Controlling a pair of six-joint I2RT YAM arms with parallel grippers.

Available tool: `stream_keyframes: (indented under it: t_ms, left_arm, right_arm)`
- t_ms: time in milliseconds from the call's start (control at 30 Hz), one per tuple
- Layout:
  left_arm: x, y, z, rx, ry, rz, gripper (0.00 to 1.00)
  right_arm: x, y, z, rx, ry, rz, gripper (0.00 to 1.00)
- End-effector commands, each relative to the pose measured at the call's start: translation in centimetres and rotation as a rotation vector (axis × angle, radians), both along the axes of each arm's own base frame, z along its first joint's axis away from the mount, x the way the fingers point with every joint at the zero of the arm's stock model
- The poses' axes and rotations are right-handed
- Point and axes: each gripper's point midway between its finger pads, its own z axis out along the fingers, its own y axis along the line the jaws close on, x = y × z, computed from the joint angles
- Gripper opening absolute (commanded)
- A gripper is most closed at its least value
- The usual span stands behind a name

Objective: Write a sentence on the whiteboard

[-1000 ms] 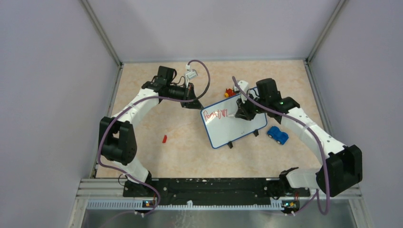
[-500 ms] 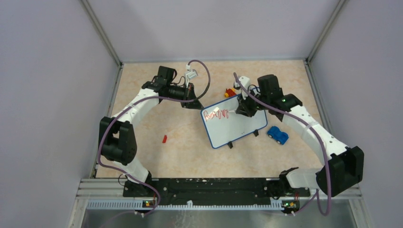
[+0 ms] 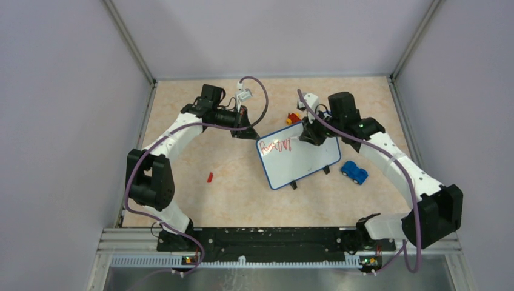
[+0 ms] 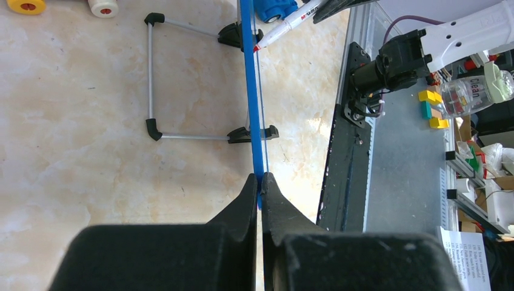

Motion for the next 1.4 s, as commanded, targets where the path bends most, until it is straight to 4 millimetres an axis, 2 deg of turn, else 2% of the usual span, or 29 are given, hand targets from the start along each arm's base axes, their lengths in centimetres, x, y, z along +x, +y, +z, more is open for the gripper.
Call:
stream_keyframes:
  t_ms: [0,133,333,433,933,1233,1367]
  left_arm:
    - [-1.1,-0.6,1.3,-0.02,-0.026,-0.038,0.0]
    - [-1.1,-0.6,1.1,-0.019,-0.023,-0.038,0.0]
    - [-1.1,-0.6,1.2,-0.02,-0.025,-0.04,0.0]
    - [-1.2,-0.6,1.2,-0.02,-0.026,-0.039,0.0]
    - [-1.2,-0.6,1.1,-0.017,-0.025,-0.038,0.0]
    - [-1.1,-0.6,0.9,-0.016,-0.021,-0.038,0.0]
    - [-1.1,-0.6,1.0,-0.017,-0.02,-0.039,0.0]
  right_arm:
    - [1.3,0.3,1.0,0.003,-0.049,-0.006,0.0]
    - [0.9,0.0,0.4,-0.008,-0.042,-0.007,0.0]
    - [-0.1,-0.4,1.7,0.008,-0.065,-0.005,0.0]
    - [-0.4,-0.7,1.7,0.011,-0.061,-0.006,0.0]
    - [1.0,-0.9,-0.3,-0.019,-0.044,-0.037,0.0]
    - [1.6,-2.9,-0.2,-0.03,-0.048,-0.087,0.0]
    - [1.2,-2.7,0.2,-0.019,-0.047,-0.072,0.0]
